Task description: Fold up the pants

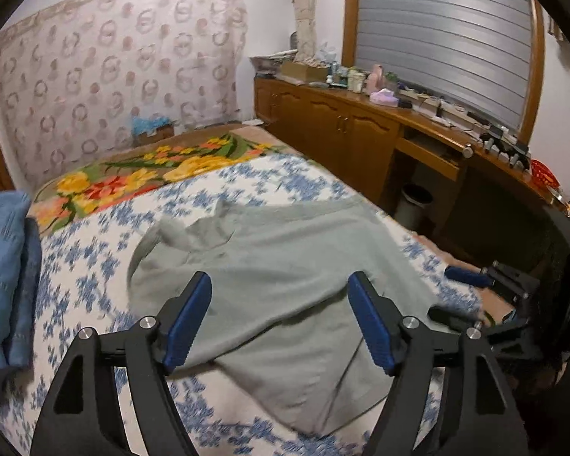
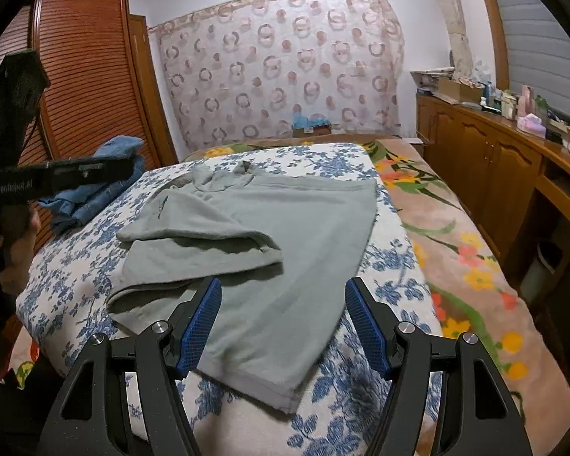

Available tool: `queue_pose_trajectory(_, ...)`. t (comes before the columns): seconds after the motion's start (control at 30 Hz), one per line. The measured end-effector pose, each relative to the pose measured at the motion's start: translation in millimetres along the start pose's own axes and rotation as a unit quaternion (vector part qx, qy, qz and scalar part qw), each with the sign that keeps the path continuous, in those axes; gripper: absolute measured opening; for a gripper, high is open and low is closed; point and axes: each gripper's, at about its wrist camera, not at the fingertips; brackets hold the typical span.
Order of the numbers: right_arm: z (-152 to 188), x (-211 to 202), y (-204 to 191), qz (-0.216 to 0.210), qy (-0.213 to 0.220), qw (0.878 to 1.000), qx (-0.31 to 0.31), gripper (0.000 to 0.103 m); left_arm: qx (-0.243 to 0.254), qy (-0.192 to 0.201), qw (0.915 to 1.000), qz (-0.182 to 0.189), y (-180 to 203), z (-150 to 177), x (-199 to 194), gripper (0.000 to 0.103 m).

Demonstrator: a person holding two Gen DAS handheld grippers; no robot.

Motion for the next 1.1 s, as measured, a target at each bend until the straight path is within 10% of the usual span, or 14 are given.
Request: queue_pose_trajectory(1.1,-55.4,77.8,-2.4,-0.021,-0.105,0.993,-0.056,0.024,-0.026,-0.058,0.9979,-0.015,-16.9,54.5,32.0,0.075)
Point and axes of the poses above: each gripper's, at about its wrist camera, not at the fingertips, and x roughly the way its jaws point, y to its right, z to its underside, and after that the axes turned 4 degrees about -y, right-handed
